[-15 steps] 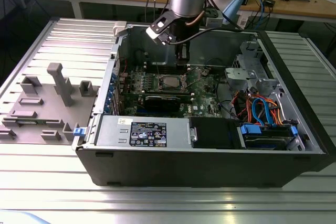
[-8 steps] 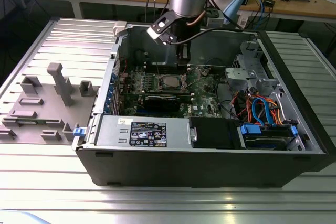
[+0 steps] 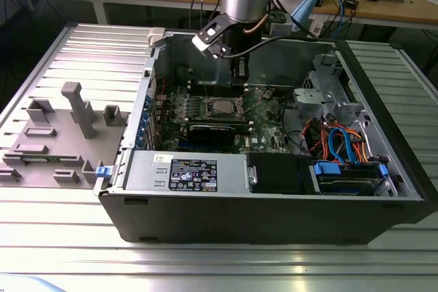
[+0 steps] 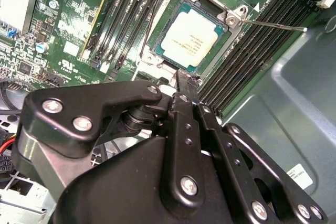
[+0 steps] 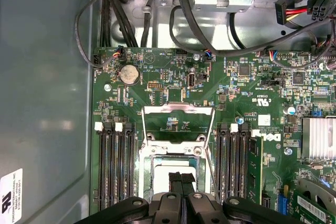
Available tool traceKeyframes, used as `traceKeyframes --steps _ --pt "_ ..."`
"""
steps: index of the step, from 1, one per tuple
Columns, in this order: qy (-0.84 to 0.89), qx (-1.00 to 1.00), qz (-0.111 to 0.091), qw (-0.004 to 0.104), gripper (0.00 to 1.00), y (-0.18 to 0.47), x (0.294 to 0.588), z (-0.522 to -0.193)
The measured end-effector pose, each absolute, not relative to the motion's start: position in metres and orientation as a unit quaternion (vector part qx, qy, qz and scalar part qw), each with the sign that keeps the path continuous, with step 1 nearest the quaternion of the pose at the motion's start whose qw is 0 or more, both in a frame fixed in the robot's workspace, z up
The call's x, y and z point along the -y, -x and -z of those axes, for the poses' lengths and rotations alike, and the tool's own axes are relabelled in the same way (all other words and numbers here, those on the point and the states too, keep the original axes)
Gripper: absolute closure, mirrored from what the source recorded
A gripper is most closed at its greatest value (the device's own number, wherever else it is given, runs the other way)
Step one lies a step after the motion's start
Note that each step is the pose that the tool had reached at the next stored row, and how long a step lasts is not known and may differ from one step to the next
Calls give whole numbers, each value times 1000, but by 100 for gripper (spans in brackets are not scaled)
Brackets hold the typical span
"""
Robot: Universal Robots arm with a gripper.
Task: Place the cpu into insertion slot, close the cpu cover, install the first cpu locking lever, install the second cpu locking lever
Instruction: 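Close the cpu cover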
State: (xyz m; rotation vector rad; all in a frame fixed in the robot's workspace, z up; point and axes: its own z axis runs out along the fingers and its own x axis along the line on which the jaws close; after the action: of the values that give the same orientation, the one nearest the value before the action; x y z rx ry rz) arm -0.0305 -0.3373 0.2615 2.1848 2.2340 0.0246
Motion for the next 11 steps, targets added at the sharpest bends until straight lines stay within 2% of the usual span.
traceKeyframes --steps 11 --pt "-699 -715 -6 7 89 21 336 -266"
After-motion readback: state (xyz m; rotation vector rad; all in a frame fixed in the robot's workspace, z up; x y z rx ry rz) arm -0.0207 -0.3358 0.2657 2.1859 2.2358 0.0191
